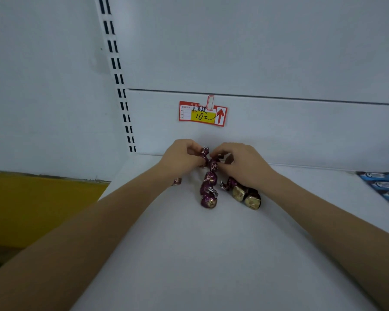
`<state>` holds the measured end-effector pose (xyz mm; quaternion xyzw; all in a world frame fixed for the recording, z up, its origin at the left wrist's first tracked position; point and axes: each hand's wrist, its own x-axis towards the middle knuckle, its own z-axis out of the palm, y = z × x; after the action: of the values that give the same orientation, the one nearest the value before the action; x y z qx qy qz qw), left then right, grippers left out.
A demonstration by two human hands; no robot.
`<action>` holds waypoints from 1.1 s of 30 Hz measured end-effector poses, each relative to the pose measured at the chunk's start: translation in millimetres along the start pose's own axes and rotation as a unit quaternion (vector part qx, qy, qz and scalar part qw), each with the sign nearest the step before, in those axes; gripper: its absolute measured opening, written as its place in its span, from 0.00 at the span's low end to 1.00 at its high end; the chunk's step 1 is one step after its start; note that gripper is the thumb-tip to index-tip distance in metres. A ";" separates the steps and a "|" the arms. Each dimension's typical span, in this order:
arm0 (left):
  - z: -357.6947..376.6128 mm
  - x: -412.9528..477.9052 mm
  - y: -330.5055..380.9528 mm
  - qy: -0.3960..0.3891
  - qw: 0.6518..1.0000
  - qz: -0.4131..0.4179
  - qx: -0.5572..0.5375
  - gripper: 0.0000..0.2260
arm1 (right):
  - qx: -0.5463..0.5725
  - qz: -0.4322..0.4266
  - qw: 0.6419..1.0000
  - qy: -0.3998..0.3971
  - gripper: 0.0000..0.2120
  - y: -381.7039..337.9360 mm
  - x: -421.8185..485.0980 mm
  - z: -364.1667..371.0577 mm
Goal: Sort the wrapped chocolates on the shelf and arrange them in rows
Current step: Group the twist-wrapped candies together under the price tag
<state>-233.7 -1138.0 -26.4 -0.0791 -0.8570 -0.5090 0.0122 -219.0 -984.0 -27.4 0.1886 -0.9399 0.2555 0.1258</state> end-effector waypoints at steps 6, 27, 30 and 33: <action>3.3 1.4 -1.7 0.023 1.000 0.012 0.005 0.11 | 0.015 0.018 0.999 0.039 0.16 -0.7 1.3 5.2; -49.2 -26.5 8.0 -0.217 0.934 0.005 0.285 0.09 | 0.111 0.108 0.985 -0.071 0.04 18.6 -29.2 -30.5; -43.1 -23.7 3.2 -0.154 0.968 0.028 0.197 0.13 | 0.148 0.105 0.983 -0.025 0.06 17.0 -28.4 -26.5; -31.9 -21.4 -0.5 -0.097 0.985 0.059 0.131 0.14 | 0.183 0.097 0.978 -0.007 0.09 11.5 -26.3 -20.6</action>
<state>-214.5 -1168.7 -13.7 -0.1763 -0.9071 -0.3808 -0.0311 -197.3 -956.3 -23.9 0.1182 -0.8918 0.4330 0.0572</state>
